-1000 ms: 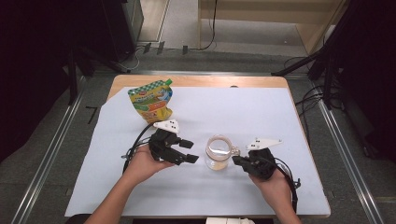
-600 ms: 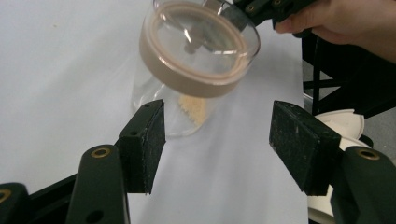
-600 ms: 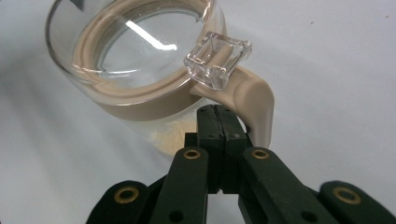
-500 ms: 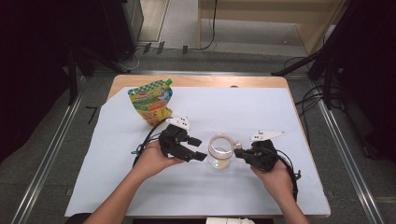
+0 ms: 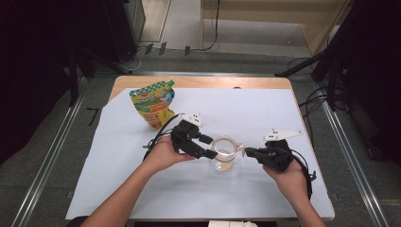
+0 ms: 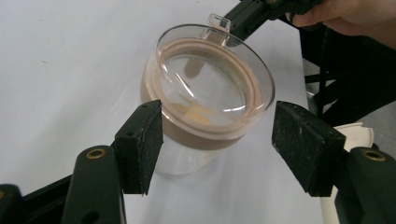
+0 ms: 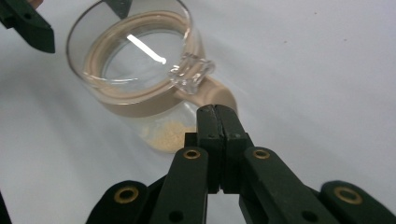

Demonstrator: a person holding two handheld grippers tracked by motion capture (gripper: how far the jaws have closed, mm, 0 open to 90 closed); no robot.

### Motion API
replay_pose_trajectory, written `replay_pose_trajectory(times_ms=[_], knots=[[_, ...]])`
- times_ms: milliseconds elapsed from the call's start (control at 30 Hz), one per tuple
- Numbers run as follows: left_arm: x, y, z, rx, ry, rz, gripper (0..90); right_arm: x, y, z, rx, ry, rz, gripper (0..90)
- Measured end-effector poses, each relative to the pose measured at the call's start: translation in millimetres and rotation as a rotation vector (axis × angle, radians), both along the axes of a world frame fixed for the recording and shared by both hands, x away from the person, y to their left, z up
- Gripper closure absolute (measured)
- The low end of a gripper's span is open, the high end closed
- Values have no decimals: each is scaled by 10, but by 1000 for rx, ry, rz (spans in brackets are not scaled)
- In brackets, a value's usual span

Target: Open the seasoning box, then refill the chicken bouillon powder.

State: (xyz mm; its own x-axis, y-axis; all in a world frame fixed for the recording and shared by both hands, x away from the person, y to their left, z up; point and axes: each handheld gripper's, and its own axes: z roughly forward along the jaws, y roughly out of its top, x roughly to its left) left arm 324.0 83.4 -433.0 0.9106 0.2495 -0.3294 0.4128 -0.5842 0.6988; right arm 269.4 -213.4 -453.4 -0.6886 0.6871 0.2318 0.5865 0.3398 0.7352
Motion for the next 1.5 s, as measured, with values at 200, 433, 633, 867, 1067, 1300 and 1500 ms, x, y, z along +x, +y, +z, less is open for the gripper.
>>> replay_pose_trajectory(times_ms=[200,433,633,867,1067,1300,1500], knots=[[11,-62,-62,-7,-19,2,260,169,-38,-132,-7,43,-23,900],[-60,-183,-130,23,-93,7,157,197,11,-181,1,46,-54,900],[-102,-285,-222,75,-121,26,120,181,47,-192,-25,36,-68,900],[-110,-288,-231,65,-129,32,114,178,48,-191,-30,31,-68,900],[-112,-284,-227,62,-118,42,107,177,52,-188,-31,30,-68,900],[-134,-297,-197,51,-146,53,105,176,52,-188,-32,29,-68,900],[-115,-284,-188,38,-128,49,106,179,53,-190,-33,30,-69,900]])
